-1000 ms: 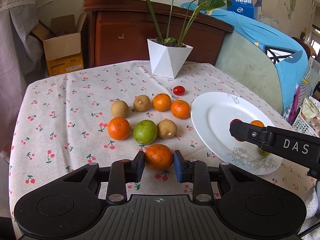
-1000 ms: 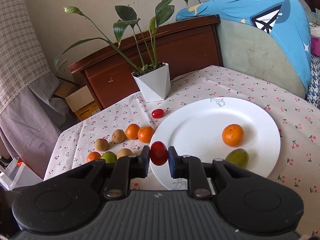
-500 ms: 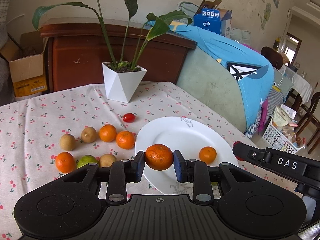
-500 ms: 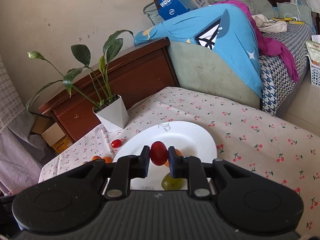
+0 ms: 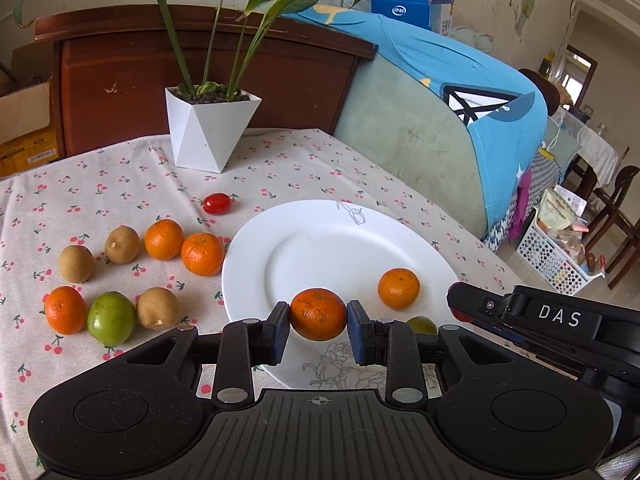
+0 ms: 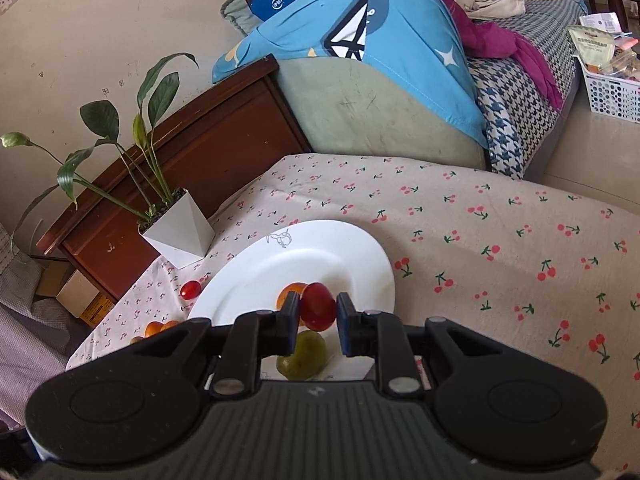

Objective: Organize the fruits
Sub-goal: 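Lower the tomato and tangerine onto the plate and open both tools, then move both open tools back over the remaining fruit row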

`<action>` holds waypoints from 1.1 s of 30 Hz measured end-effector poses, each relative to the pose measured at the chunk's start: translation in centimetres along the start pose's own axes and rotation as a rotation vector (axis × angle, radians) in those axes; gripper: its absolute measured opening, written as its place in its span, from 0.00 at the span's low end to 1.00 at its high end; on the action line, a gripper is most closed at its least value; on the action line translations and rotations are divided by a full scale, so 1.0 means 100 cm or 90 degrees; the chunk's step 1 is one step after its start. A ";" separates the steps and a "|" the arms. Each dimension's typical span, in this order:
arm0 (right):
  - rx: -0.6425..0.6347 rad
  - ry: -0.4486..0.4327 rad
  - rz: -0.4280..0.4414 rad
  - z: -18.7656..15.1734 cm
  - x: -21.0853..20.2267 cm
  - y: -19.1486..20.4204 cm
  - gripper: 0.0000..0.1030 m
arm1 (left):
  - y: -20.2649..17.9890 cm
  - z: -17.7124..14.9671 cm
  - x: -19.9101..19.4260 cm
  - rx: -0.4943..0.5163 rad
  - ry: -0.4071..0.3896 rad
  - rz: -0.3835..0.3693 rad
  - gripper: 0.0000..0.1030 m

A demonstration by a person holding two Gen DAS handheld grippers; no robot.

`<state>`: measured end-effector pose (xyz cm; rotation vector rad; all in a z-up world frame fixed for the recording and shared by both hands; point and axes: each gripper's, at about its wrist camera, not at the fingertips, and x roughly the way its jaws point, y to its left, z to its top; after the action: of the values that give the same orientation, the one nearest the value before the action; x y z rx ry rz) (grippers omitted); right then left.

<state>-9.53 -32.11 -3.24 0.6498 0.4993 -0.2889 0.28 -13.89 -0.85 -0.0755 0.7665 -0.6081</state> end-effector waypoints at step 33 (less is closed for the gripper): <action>-0.097 0.020 0.090 -0.016 -0.012 0.051 0.32 | 0.064 0.015 -0.082 -0.056 -0.044 0.126 0.68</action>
<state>-9.06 -27.07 -1.18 0.5391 0.4975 -0.1064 -0.19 -4.36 3.59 -0.0995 0.7233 -0.3820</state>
